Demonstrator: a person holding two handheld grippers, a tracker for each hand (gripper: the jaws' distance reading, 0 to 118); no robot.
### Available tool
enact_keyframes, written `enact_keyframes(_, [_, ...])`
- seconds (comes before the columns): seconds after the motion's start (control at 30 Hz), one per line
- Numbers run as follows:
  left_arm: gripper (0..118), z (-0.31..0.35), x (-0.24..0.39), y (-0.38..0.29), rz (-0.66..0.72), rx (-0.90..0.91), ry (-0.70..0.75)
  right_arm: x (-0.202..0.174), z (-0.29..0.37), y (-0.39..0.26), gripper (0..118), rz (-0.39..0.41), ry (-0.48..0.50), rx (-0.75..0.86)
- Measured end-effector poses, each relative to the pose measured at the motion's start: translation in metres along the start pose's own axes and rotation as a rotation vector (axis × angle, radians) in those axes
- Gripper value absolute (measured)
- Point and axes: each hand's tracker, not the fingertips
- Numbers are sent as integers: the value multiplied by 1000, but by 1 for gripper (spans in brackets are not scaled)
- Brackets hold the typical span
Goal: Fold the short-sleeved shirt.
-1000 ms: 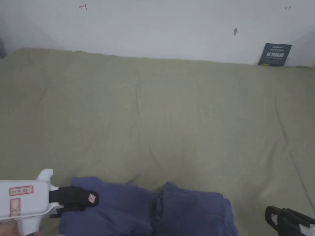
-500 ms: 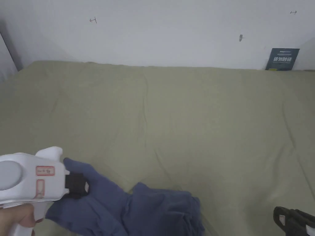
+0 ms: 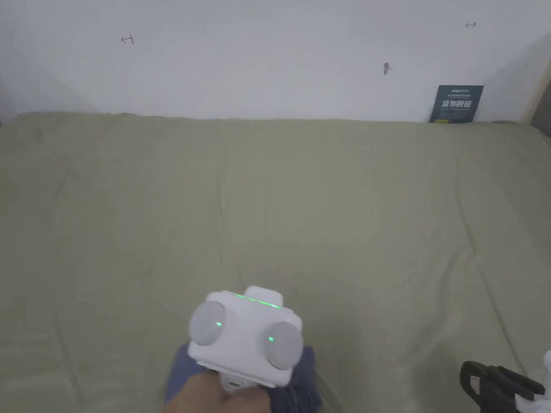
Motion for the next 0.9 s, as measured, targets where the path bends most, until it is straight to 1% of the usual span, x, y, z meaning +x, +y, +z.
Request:
enact_keyframes(0.1, [13, -34, 31, 1, -19, -15, 46, 7, 3, -1, 1, -23, -10, 0])
enact_keyframes(0.13, [15, -43, 35, 0, -9, -21, 55, 9, 4, -1, 1, -26, -18, -3])
enact_keyframes(0.17, [41, -46, 34, -2, 7, -22, 49, 11, 6, -1, 1, -28, -24, -5])
enact_keyframes(0.2, [77, -48, 32, -5, 39, -1, 25, 13, 7, -1, 1, -27, -25, -6])
enact_keyframes(0.23, [113, -44, 26, -5, 82, 41, -30, 15, 9, -1, 1, -27, -32, -6])
enact_keyframes(0.27, [116, -41, 20, -6, 95, 31, -76, 17, 9, -1, 1, -29, -38, -5])
enact_keyframes(0.3, [114, -28, 11, -5, 130, 29, -118, 19, 8, -1, 1, -33, -42, -6])
enact_keyframes(0.33, [114, -14, 0, -6, 168, 90, -133, 20, 7, -1, 1, -41, -45, -8])
enact_keyframes(0.37, [114, 0, -10, -6, 161, 90, -159, 20, 6, -1, 1, -47, -45, -8])
enact_keyframes(0.47, [114, 44, -51, -10, 203, 110, -264, 19, 4, -2, 1, -57, -44, -9])
enact_keyframes(0.5, [113, 43, -65, -18, 213, 155, -295, 17, 2, -2, 1, -55, -40, -13])
enact_keyframes(0.53, [107, 50, -81, -22, 213, 192, -310, 15, 1, -2, 1, -52, -39, -16])
enact_keyframes(0.57, [71, 55, -96, -26, 232, 216, -320, 13, -1, -3, 1, -48, -38, -18])
enact_keyframes(0.6, [16, 53, -109, -27, 256, 211, -343, 12, -2, -3, 1, -44, -33, -22])
enact_keyframes(0.63, [0, 46, -124, -36, 345, 156, -400, 10, -4, -3, 1, -42, -27, -27])
enact_keyframes(0.67, [0, 40, -135, -36, 416, 165, -466, 7, -5, -4, 1, -38, -24, -27])
enact_keyframes(0.7, [0, 30, -145, -37, 411, 133, -536, 4, -5, -5, 1, -34, -20, -31])
enact_keyframes(0.73, [0, 20, -151, -40, 473, 133, -589, 3, -7, -5, 1, -34, -17, -34])
enact_keyframes(0.77, [0, 10, -152, -46, 500, 128, -621, 2, -7, -6, 1, -38, -14, -36])
enact_keyframes(0.9, [0, -29, -127, -43, 506, 67, -778, 1, -8, -7, 1, -43, -2, -45])
